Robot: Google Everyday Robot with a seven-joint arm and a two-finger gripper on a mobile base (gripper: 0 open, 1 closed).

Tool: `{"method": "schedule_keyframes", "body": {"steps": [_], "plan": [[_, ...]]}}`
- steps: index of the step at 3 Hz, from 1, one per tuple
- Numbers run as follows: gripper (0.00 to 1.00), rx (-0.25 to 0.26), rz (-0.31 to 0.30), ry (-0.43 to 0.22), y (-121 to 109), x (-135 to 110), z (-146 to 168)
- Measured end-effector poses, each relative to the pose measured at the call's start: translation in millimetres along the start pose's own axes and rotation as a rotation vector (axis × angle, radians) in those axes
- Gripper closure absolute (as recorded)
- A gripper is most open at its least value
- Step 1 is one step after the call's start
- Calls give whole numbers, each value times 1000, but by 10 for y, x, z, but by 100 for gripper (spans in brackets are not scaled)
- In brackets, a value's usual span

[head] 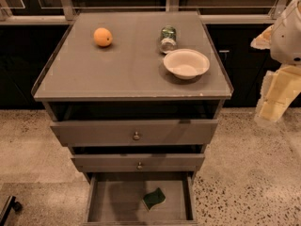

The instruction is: Pick sponge from bottom drawer and place on counter

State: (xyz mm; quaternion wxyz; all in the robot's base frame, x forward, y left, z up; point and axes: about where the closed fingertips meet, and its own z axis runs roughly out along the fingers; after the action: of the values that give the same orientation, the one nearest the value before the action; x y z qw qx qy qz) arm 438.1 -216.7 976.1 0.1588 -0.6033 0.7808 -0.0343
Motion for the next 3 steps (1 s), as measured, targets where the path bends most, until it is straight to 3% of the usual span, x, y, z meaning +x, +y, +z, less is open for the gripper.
{"method": "schedule_keyframes", "body": {"steps": [1,2,3], "plan": [[0,0,0,0,0,0,0],[0,18,51,-28,88,113,155],[0,49,211,-97,468,325,378]]}}
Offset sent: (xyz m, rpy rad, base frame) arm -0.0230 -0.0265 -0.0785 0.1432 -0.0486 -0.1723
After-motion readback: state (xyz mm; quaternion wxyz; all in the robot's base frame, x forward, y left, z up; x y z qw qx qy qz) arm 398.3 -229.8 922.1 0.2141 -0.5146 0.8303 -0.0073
